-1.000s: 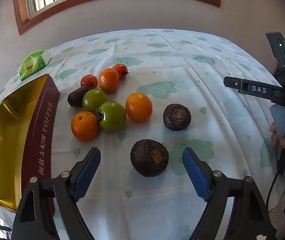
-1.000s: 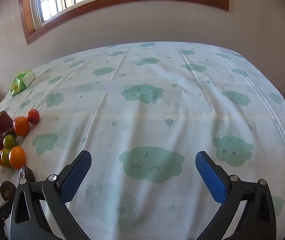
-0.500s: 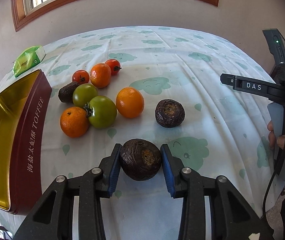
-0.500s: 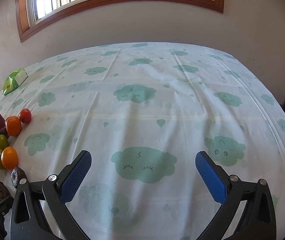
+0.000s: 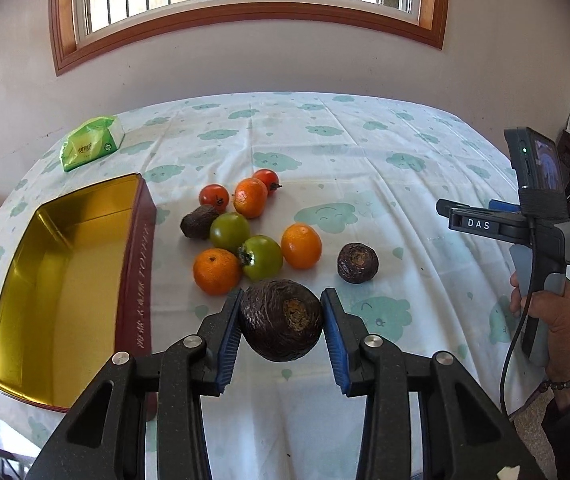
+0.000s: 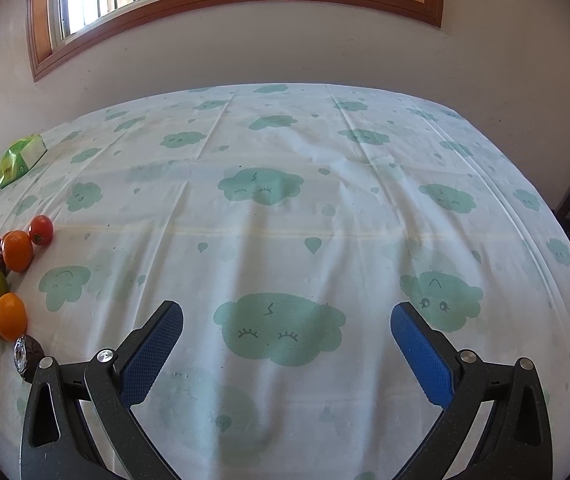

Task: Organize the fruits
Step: 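Carry the dark brown fruit over the tin and release it inside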

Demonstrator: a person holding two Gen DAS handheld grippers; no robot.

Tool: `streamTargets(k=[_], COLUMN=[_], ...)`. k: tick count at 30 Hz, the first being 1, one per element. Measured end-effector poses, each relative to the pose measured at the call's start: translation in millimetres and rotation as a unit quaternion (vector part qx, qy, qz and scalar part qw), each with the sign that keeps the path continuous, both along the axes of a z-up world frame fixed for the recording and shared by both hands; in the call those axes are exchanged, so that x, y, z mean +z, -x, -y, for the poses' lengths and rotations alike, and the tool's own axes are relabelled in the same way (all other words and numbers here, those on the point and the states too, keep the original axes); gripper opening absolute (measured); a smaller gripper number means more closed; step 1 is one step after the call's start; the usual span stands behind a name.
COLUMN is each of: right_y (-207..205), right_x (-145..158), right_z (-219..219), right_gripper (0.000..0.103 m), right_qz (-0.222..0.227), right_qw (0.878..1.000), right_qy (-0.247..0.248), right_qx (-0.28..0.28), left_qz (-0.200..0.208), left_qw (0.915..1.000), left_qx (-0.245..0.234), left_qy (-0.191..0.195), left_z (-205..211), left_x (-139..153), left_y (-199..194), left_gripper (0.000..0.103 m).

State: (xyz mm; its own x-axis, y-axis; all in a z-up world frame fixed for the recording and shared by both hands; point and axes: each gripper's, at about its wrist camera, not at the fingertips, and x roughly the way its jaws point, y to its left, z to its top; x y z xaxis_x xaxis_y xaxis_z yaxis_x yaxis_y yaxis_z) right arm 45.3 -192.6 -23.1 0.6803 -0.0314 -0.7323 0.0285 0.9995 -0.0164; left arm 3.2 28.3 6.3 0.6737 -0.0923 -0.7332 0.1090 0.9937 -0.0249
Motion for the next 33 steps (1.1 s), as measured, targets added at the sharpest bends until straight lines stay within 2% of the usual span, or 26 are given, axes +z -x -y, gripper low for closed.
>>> streamTargets(k=[2, 6, 15, 23, 33], right_y=[-1, -1, -4, -9, -10], right_x=[0, -1, -4, -9, -11], right_z=[0, -1, -3, -5, -11], right_gripper=[0.103, 0.103, 0.103, 0.103, 0.103], right_qz=[-0.001, -0.005, -0.012, -0.031, -0.037], right_qw=[1.000, 1.000, 1.000, 0.999, 0.998], right_qy=[0.004, 0.011, 0.020, 0.029, 0.048], right_qx=[-0.004, -0.006, -0.010, -0.009, -0.010], left_qz=[0.009, 0.021, 0.003, -0.017, -0.033], left_qw=[0.9998, 0.9979, 0.9928, 0.9907, 0.9886], left_qx=[0.015, 0.046, 0.079, 0.091, 0.105], left_qy=[-0.003, -0.042, -0.090, -0.100, -0.103], left_z=[-17, -49, -105, -125, -148], left_x=[10, 19, 3, -12, -17], left_y=[2, 0, -21, -36, -49], left_gripper=[0.035, 0.035, 0.035, 0.035, 0.035])
